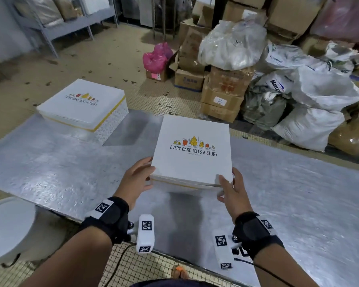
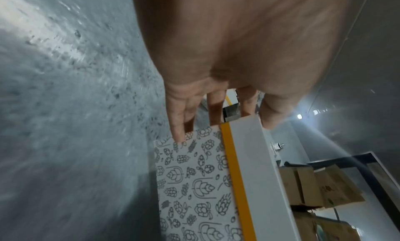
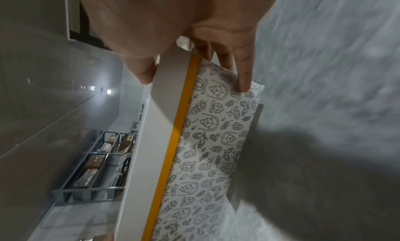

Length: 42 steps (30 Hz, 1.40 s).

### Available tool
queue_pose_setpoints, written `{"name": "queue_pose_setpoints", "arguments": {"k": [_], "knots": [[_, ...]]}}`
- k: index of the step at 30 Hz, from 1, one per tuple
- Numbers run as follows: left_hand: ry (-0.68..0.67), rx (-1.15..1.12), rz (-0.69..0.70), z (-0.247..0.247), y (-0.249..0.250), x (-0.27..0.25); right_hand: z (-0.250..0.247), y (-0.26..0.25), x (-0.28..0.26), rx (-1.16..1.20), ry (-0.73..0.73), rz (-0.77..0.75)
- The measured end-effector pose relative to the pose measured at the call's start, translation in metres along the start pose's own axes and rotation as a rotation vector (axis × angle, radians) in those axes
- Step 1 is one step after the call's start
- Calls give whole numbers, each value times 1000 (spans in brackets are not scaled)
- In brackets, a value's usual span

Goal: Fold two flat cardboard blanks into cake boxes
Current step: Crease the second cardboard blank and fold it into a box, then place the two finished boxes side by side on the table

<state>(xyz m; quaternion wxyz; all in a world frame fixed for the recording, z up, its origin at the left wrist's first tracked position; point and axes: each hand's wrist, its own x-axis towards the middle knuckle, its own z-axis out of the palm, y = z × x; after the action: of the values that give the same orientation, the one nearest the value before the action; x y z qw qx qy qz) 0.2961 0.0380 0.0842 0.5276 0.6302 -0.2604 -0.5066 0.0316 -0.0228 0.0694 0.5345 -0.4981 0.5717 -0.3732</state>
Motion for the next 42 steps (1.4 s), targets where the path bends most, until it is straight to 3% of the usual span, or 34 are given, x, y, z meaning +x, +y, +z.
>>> {"name": "queue_pose_setpoints", "arguments": {"k": [5,11,16,19,24,26,31,34,38,40,42], "knots": [[88,-22,1,-39,15,23,47,-17,32,14,-98,-10],[137,-34,41,-89,25,61,109,-24,53,25,-116,-18],[115,260,221,-146,48,121,176,-32,77,62,4,-44],[34,489,313,-182,66,151,214,-25,81,73,110,-25],[-167,533,289,-236,102,186,263,-14,76,26,272,-17],[-94,453,314,-258,113,198,273,-12,72,30,331,-15],[332,528,576,-324,128,240,282,-18,75,74,425,34],[400,627,429,-357,129,266,290,-19,79,89,458,62],[201,466,127,-372,129,273,305,-15,85,82,486,68],[116,342,66,-371,125,271,311,-15,88,85,495,75],[116,293,68,-372,121,271,315,-17,90,87,507,85]]}}
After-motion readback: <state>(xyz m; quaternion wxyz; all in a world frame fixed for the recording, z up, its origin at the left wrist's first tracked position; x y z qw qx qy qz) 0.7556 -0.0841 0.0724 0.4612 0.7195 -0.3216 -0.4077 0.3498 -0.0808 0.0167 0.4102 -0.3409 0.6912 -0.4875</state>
